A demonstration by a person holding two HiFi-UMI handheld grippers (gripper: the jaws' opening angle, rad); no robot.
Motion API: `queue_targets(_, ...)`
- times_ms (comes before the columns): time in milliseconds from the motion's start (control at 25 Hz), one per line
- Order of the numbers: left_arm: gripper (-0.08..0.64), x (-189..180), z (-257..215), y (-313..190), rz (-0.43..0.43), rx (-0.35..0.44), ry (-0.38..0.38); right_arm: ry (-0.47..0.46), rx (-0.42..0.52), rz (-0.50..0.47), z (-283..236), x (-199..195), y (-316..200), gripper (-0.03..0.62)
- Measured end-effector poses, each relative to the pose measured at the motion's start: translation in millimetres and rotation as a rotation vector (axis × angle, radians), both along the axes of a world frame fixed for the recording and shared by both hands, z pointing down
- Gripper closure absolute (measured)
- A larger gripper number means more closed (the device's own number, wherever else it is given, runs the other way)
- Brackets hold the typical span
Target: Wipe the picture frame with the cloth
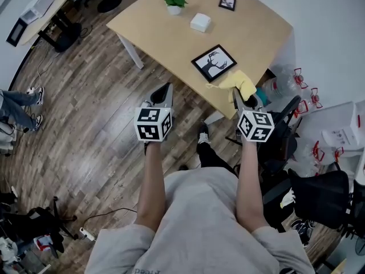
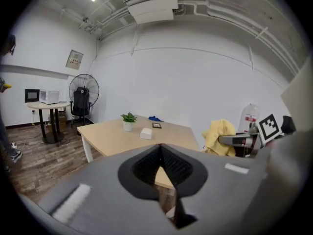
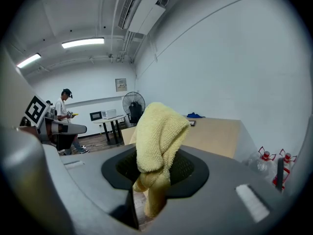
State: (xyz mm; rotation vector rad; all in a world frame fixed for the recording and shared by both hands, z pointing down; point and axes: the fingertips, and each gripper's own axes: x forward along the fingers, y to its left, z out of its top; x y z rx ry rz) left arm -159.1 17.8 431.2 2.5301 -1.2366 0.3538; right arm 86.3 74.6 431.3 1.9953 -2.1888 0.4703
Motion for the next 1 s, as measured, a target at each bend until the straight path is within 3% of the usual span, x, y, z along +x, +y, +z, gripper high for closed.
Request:
queue_targets(320,0.509,48,7,-61,0.013,-0.004,-0.064,0.058,-0.089,-0.106,21,26,-83,0.474)
queue_targets(600,0.509,84,45,-86,0.046,-0.062,-0.167,0.162,-0.189,-0.252,50,29,-129,0.474)
queue_targets(1000,0.508,129,109,-98,0.092,-0.192,-0.23,0.104,-0.223,-0.324,79,56,-167,0.477)
